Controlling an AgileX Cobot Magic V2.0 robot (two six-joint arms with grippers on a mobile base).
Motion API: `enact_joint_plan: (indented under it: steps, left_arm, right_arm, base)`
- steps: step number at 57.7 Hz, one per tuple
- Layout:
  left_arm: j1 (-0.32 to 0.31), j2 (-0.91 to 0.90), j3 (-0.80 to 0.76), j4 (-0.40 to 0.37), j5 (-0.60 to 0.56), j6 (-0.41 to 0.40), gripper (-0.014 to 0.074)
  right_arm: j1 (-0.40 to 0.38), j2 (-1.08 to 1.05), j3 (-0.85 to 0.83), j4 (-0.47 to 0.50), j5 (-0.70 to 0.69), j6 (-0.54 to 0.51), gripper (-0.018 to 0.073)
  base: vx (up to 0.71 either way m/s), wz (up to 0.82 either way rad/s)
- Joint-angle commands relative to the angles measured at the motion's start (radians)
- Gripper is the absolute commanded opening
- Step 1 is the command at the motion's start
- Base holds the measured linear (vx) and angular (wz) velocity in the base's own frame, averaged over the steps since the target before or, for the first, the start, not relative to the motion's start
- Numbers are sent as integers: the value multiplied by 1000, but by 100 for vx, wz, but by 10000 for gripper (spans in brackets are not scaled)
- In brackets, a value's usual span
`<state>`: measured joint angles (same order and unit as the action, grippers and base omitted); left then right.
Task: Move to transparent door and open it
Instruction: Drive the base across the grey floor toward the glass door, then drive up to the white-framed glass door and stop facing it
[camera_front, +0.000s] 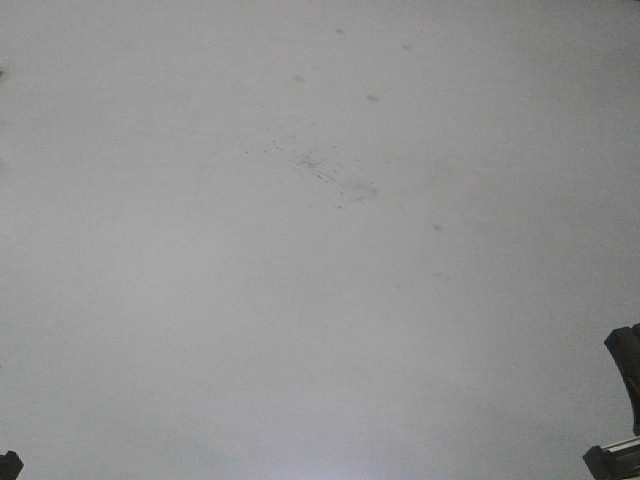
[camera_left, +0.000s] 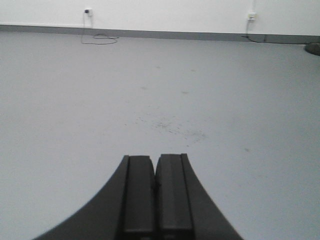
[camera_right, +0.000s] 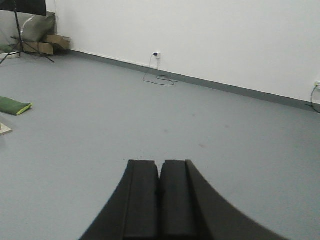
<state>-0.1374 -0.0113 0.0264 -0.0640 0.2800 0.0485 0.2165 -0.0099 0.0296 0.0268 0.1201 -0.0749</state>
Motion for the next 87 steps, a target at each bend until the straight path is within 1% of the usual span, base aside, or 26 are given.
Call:
enact_joint_plan:
  steps: [1,53,87]
  left_arm:
    - [-2,-13,27,-6,-82,-5,-3]
    - [-2,-13,27,-6,-82,-5,-3]
    - [-2,-13,27,-6,-82,-5,-3]
  right_arm:
    - [-4,-14,14,-1,-84,-4,0]
    - [-4,-14,14,-1,-84,-4,0]
    - [-4,-14,14,-1,-84,-4,0]
  base:
    - [52,32]
    - [55,52]
    - [51,71]
